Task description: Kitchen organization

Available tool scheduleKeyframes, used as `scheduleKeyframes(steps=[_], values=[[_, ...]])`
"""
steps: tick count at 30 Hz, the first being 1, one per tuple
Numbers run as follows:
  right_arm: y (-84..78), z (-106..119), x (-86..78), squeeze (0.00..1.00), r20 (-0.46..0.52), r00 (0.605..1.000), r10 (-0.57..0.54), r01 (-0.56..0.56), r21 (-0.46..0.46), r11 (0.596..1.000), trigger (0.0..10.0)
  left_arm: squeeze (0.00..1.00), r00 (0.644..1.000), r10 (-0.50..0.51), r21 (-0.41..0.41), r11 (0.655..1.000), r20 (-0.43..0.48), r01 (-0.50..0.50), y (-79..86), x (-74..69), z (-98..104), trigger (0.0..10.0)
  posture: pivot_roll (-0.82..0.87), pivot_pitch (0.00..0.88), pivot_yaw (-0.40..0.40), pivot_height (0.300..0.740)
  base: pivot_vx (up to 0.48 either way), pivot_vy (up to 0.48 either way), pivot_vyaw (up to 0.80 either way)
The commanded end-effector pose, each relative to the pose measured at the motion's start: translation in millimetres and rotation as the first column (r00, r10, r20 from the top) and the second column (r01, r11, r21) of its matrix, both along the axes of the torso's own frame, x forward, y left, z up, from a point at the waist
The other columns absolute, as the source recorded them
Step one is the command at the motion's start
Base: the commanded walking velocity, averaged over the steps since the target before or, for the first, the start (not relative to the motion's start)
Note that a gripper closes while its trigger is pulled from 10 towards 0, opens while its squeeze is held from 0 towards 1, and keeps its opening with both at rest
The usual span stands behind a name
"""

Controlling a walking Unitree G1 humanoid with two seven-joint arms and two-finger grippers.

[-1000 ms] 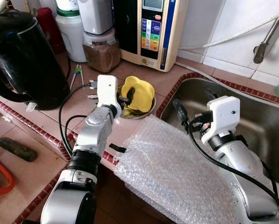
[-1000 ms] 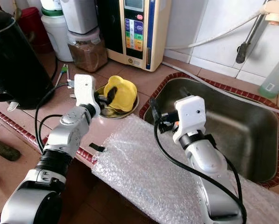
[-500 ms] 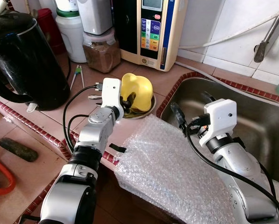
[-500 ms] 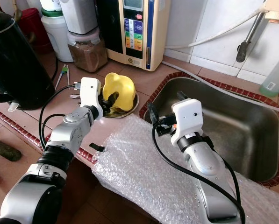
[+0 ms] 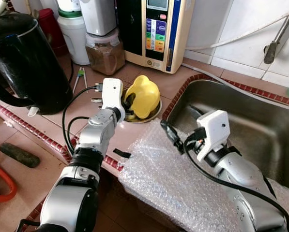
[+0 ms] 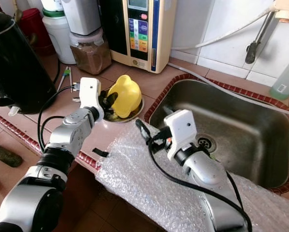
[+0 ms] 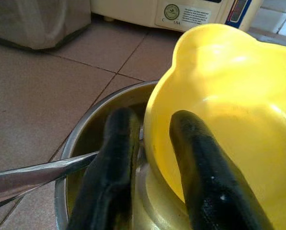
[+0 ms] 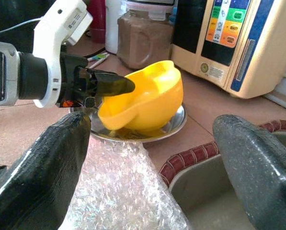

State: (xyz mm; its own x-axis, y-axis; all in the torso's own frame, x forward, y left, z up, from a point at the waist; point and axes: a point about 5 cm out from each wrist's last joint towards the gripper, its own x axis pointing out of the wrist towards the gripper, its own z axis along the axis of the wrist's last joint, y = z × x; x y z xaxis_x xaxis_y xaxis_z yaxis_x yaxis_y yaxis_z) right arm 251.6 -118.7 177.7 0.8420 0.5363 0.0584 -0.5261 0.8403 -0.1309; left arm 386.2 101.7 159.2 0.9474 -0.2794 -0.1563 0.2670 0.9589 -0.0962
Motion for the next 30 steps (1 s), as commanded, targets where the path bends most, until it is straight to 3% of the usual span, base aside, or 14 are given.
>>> scheduleKeyframes(steps=[1,22,25,27,30], values=[[3.6,3.1,-3.4,0.00,0.003,1.000,0.030,-0.030,0.003,1.000,10.0,0.00,1.000,0.006,0.007,1.000,0.014,-0.007,2.0,2.4,4.7,0.0,-0.20,0.080,0.064,0.740,0.000,0.000,0.00],[6.8,-2.6,-6.7,0.00,-0.035,0.996,0.082,-0.083,-0.023,0.996,10.0,0.00,0.999,0.015,-0.020,1.000,0.045,-0.014,-1.1,2.1,10.4,0.0,-0.20,0.079,0.063,0.740,0.000,0.000,0.00],[6.9,-3.3,-5.8,0.00,-0.035,0.996,0.082,-0.082,-0.026,0.996,10.0,0.00,0.992,0.032,0.037,0.999,0.121,-0.037,1.2,2.5,17.1,0.0,-0.19,0.077,0.061,0.740,0.000,0.000,0.00],[7.6,-3.6,-5.2,0.00,-0.034,0.996,0.083,-0.083,-0.026,0.996,10.0,0.00,0.974,0.098,0.008,0.995,0.202,-0.102,5.3,2.6,29.0,0.0,-0.19,0.073,0.059,0.740,0.000,0.000,0.00],[8.2,-3.4,-4.1,0.00,-0.029,0.997,0.078,-0.078,-0.026,0.997,10.0,0.00,0.954,0.121,-0.008,0.992,0.274,-0.123,6.8,1.6,38.8,0.0,-0.19,0.072,0.058,0.740,0.000,0.000,0.00]])
